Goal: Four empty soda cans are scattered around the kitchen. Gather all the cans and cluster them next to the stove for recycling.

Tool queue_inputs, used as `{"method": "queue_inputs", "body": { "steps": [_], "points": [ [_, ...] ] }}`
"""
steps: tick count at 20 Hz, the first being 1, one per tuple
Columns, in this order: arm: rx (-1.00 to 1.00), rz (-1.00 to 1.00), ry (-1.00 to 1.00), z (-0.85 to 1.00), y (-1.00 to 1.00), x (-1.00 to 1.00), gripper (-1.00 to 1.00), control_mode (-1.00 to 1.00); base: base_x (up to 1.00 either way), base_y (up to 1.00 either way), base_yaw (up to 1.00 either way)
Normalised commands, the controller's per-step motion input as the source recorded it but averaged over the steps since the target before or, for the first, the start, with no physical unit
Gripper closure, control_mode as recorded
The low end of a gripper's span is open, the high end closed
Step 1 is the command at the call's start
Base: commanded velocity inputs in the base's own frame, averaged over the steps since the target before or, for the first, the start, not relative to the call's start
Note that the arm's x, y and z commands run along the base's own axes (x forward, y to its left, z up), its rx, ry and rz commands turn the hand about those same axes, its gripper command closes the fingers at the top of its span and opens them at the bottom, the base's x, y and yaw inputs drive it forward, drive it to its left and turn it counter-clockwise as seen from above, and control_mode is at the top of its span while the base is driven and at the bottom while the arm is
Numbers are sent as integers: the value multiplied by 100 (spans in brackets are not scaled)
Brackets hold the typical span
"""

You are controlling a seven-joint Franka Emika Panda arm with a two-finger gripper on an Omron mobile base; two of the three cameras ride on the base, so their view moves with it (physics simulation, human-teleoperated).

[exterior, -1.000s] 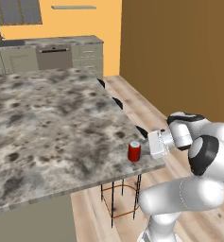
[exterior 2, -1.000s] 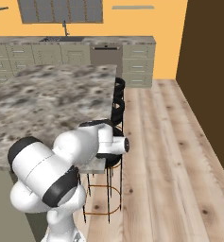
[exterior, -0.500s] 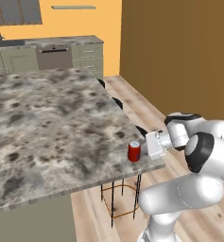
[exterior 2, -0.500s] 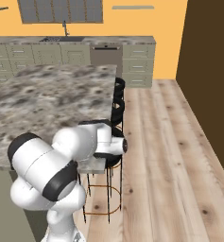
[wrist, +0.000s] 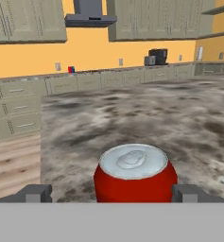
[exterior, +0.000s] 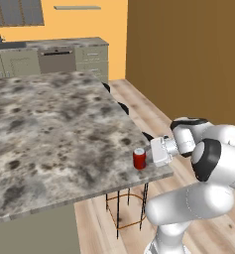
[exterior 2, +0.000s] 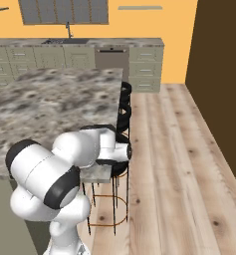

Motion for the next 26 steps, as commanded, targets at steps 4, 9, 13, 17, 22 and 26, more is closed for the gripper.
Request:
{"method": "queue_inputs", "body": {
  "steps": [4,9,13,17,22,26],
  "points": [
    [0,0,0,-3,2,0,-100,-100,0,0,0],
    [0,-2,-1,-10,0,4,-100,-100,0,0,0],
    [0,-3,-1,-15,0,16,-100,-100,0,0,0],
    [0,-4,0,-16,3,25,-100,-100,0,0,0],
    [0,-4,0,-11,3,25,-100,-100,0,0,0],
    [0,-3,0,-10,5,17,-100,-100,0,0,0]
  ]
}}
